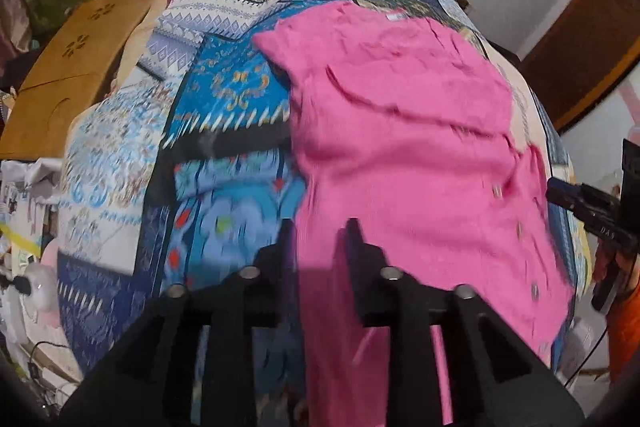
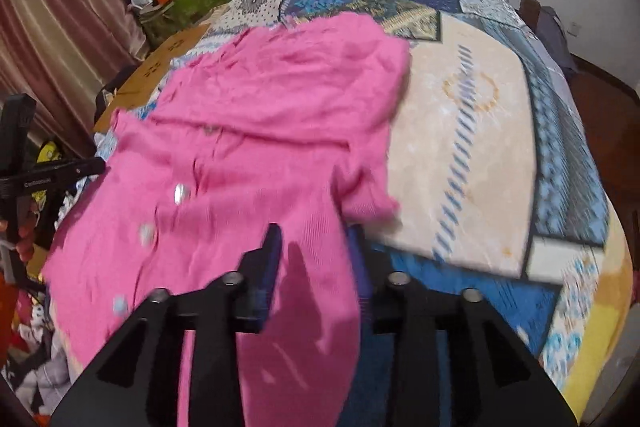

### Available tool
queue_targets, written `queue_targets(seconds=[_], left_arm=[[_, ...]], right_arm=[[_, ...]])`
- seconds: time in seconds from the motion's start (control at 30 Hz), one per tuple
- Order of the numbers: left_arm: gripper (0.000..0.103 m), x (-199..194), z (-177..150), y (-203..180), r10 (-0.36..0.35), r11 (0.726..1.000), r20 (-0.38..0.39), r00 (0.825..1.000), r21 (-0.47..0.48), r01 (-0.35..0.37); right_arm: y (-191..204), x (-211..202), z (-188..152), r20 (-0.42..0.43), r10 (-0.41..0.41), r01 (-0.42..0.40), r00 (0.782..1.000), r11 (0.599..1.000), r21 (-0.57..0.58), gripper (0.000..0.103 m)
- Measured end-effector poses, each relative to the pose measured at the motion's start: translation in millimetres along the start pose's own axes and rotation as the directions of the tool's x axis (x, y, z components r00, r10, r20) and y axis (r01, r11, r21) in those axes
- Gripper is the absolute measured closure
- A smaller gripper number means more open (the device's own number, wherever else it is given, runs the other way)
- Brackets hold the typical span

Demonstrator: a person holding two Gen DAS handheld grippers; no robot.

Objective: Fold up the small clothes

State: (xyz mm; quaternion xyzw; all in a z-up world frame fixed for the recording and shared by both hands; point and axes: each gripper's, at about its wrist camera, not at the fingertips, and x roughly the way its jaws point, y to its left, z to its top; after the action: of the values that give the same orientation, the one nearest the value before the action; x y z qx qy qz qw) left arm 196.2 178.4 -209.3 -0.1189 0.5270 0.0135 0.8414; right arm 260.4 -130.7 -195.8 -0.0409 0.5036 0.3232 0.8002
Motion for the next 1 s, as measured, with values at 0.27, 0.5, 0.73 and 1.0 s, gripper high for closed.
queue_targets(seconds=[0.27, 0.5, 0.73, 1.0], left_arm=[[0.053, -31, -62, -1, -0.022, 1.0, -0.021, 1.0, -0.013, 0.022], [0.053, -46, -96, -8, -0.01, 0.999, -0.022, 1.0, 0.032, 0.01], [0.096, -56, -103, -18, -0.027, 0.998, 0.005, 1.0, 0.049, 0.027], [0.097, -130, -60, -34, -0.032, 0.997, 0.239, 0.971, 0.077, 0.014]], right_arm=[[-4, -19, -59, -0.096, -0.005, 0.007, 0.995, 1.0, 0.024, 0.052], [-3, -25, -85, -0.064, 0.062, -0.055, 0.996, 0.992, 0.114, 0.06], [20, -29, -80, -0.038, 0.085, -0.083, 0.996, 0.996, 0.044, 0.097], [36, -81, -33, 0.143, 0.07, -0.062, 0.987, 0.996, -0.059, 0.097]])
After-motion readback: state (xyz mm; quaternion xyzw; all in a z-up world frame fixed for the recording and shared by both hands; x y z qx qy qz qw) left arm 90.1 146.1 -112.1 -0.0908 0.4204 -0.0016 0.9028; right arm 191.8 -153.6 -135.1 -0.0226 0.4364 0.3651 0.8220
